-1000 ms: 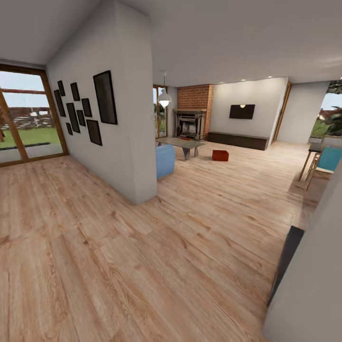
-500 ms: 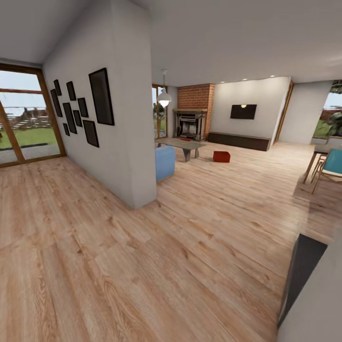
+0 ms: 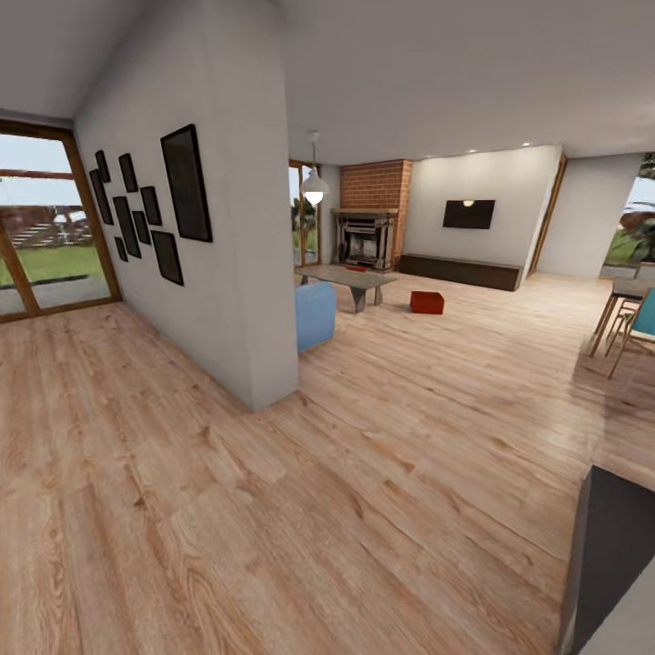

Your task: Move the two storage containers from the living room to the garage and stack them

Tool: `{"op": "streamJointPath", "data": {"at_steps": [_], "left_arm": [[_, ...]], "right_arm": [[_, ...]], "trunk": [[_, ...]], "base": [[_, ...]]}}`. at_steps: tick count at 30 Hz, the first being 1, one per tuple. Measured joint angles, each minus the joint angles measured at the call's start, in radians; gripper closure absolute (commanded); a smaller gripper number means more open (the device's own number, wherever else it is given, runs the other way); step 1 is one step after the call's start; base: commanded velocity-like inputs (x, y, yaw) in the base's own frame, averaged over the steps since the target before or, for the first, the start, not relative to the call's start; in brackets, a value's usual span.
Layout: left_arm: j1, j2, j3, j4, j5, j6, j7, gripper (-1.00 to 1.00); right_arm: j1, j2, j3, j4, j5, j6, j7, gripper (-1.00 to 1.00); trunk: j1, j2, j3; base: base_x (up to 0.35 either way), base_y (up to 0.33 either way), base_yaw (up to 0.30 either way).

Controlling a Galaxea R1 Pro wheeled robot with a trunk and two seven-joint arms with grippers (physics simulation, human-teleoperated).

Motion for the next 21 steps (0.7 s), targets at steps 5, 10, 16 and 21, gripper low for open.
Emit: {"op": "streamJointPath", "data": {"at_steps": [5, 10, 16, 21], "left_arm": [[0.0, 0.0, 0.0, 0.0, 0.0, 0.0, 0.0, -1.0], [0.0, 0.0, 0.0, 0.0, 0.0, 0.0, 0.0, -1.0], [0.0, 0.0, 0.0, 0.0, 0.0, 0.0, 0.0, -1.0], [0.0, 0.0, 0.0, 0.0, 0.001, 0.0, 0.0, -1.0]], "right_arm": [[0.0, 0.0, 0.003, 0.0, 0.002, 0.0, 0.0, -1.0], [0.0, 0.0, 0.001, 0.0, 0.0, 0.0, 0.0, -1.0], [0.0, 0.0, 0.002, 0.0, 0.001, 0.0, 0.0, -1.0], [0.0, 0.0, 0.004, 0.0, 0.003, 0.0, 0.0, -1.0]], "trunk": [[0.0, 0.0, 0.0], [0.0, 0.0, 0.0], [0.0, 0.0, 0.0], [0.0, 0.0, 0.0]], "base": [[0.32, 0.0, 0.0], [0.32, 0.0, 0.0], [0.32, 0.0, 0.0], [0.32, 0.0, 0.0]]}}
